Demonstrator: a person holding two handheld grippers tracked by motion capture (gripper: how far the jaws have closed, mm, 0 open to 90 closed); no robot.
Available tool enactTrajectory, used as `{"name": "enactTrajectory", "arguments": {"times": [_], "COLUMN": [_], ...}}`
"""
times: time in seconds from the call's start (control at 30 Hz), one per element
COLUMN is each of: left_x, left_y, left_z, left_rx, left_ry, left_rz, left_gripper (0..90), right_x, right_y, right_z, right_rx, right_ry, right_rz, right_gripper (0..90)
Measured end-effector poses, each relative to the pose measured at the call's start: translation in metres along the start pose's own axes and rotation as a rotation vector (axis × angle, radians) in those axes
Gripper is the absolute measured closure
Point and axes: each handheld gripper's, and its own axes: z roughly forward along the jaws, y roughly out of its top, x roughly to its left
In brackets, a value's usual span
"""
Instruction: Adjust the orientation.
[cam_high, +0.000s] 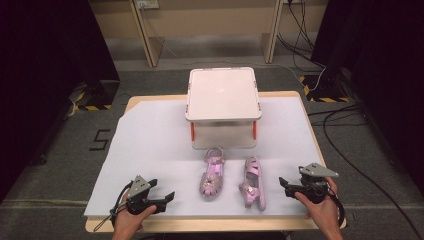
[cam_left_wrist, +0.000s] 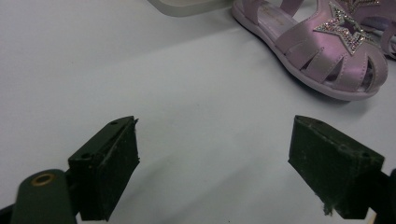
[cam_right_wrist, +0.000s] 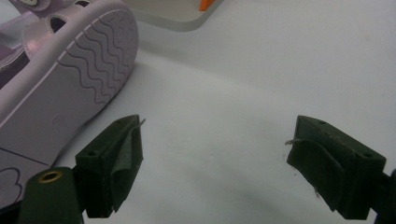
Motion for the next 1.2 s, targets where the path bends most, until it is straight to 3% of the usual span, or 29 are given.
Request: {"name": "enactTrajectory", "arguments": {"times": [0.2,0.23,0.33,0.37,0.4,0.47,0.53,0.67,0.83,0.93,0.97,1.0,1.07,1.2], "left_x": [-0.005,-0.012,-0.03,-0.03,-0.044,-0.055,-0.06,-0.079,-0.092,-0.102,-0.109,-0.109,-0.114,-0.113], "left_y": [0.002,0.005,0.01,0.01,0.014,0.019,0.021,0.03,0.037,0.042,0.044,0.044,0.045,0.045], "left_z": [0.0,0.001,0.006,0.006,0.013,0.019,0.022,0.037,0.05,0.058,0.065,0.065,0.075,0.082], "left_rx": [-0.013,-0.029,-0.038,-0.038,-0.041,-0.04,-0.045,-0.038,-0.031,-0.024,-0.012,-0.012,0.011,0.038], "left_ry": [-0.021,-0.057,-0.077,-0.077,-0.099,-0.11,-0.115,-0.106,-0.098,-0.086,-0.07,-0.07,-0.026,0.006], "left_rz": [-0.02,-0.036,-0.002,-0.002,0.018,0.035,0.041,0.076,0.105,0.143,0.174,0.174,0.225,0.256], "left_gripper": [15.2,15.3,15.1,15.0,15.1,15.1,15.0,15.0,14.8,14.8,14.9,14.9,14.9,15.9], "right_x": [-0.002,-0.002,-0.001,-0.001,-0.001,-0.002,-0.002,-0.001,-0.001,-0.001,-0.001,-0.001,-0.001,-0.002], "right_y": [-0.001,-0.001,-0.001,-0.001,-0.002,-0.002,-0.002,-0.002,-0.002,-0.003,-0.003,-0.003,-0.003,-0.003], "right_z": [0.002,0.002,0.002,0.002,0.002,0.002,0.002,0.004,0.004,0.004,0.004,0.004,0.005,0.005], "right_rx": [0.01,0.009,0.007,0.008,0.009,0.008,0.008,0.016,0.013,0.014,0.016,0.016,0.016,0.017], "right_ry": [-0.001,0.001,-0.003,-0.002,-0.002,0.0,0.001,0.012,0.011,0.015,0.015,0.015,0.011,0.013], "right_rz": [0.013,0.014,0.014,0.017,0.014,0.013,0.012,0.007,0.006,0.008,0.006,0.006,0.003,0.003], "right_gripper": [18.9,18.9,18.9,19.0,19.0,19.2,19.4,19.9,20.0,20.3,20.3,20.3,20.4,20.5]}}
